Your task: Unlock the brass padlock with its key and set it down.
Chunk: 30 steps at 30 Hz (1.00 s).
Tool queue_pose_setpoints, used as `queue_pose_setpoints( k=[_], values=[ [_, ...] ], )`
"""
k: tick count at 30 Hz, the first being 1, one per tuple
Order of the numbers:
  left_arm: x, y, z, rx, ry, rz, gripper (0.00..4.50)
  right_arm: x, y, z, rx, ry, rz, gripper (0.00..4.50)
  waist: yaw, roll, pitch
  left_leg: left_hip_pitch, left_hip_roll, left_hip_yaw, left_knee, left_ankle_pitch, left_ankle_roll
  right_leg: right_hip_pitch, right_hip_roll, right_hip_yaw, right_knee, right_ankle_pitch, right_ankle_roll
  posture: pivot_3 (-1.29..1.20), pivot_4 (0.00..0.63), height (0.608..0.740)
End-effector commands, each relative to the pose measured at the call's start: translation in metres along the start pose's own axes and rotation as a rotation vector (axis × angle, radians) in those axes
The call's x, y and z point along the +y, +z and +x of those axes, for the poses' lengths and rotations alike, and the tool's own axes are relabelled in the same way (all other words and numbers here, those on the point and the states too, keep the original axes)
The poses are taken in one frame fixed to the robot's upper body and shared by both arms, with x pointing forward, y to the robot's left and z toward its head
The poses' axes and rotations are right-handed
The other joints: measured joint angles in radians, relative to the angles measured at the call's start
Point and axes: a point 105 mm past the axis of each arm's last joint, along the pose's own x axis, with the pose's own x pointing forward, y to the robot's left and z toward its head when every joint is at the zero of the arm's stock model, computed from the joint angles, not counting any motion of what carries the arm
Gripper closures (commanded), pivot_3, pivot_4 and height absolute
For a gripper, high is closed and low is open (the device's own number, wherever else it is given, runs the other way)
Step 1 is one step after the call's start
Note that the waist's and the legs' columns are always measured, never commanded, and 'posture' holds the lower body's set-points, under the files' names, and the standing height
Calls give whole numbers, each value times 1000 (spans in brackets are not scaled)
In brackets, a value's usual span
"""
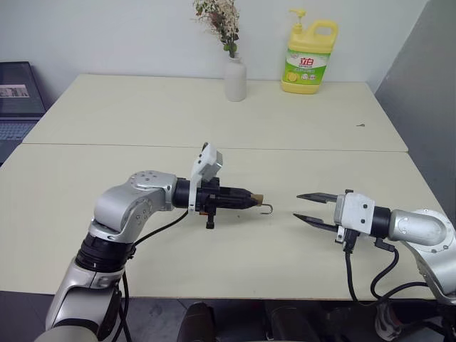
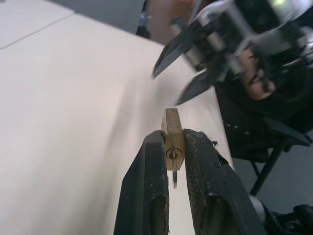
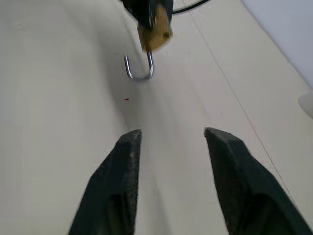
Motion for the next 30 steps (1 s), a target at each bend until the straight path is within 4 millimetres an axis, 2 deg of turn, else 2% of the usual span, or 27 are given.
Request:
queue_pose_setpoints(
  k=[1,4,8,11,24,30],
  values=[
    [3,-10,6,-3,32,-41,4344,5,21,3,-56,26,45,1017,0,0,0,0,0,0,0,0,0,0,0,0,0,0,0,0,150,740],
    [6,-21,9,-3,50,-113,4344,9,25,8,-58,42,72,8,1,0,0,0,0,0,0,0,0,0,0,0,0,0,0,0,150,740],
    [11,-33,15,-8,75,-219,4344,21,18,14,-9,99,73,0,1,0,0,0,0,-1,0,0,0,0,0,0,0,0,0,0,150,740],
    [14,-42,21,14,89,-222,4344,26,14,19,14,124,74,0,1,0,0,0,0,-1,0,0,0,0,0,0,0,0,0,0,150,740],
    [27,-53,34,16,116,-275,4344,21,3,21,62,102,88,0,1,0,0,0,-1,-1,0,0,0,0,0,0,0,0,0,0,150,740],
    [30,-55,36,20,126,-277,2356,22,2,19,68,101,93,0,1,0,0,0,-1,-1,0,0,0,0,0,0,0,0,1,0,150,740]
  ],
)
